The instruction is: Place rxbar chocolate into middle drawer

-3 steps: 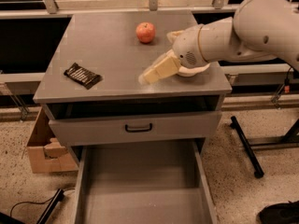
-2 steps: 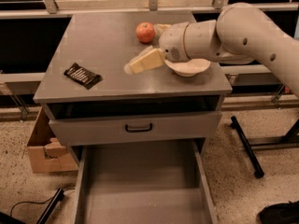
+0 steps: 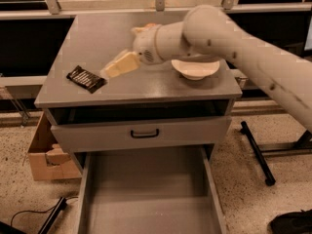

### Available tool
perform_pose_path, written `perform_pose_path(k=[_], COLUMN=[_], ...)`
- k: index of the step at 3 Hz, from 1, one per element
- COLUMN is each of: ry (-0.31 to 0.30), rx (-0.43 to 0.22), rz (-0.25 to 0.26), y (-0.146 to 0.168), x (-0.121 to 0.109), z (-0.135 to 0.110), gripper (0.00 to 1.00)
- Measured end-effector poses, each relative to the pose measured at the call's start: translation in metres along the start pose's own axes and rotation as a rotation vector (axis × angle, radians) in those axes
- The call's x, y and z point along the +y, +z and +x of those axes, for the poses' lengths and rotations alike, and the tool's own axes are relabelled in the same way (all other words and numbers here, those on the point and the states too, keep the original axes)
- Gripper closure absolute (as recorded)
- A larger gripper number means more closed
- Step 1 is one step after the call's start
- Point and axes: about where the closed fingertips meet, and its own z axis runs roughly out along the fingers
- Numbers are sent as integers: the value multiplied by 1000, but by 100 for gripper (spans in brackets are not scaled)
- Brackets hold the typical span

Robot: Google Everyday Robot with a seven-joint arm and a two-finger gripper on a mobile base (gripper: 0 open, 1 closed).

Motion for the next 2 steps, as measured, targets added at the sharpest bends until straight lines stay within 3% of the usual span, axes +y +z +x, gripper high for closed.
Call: perform_pose_path(k=[2], ry=[3], rx=[290], rz=[-30], y=[60], x=[11], z=[12], gripper=[0])
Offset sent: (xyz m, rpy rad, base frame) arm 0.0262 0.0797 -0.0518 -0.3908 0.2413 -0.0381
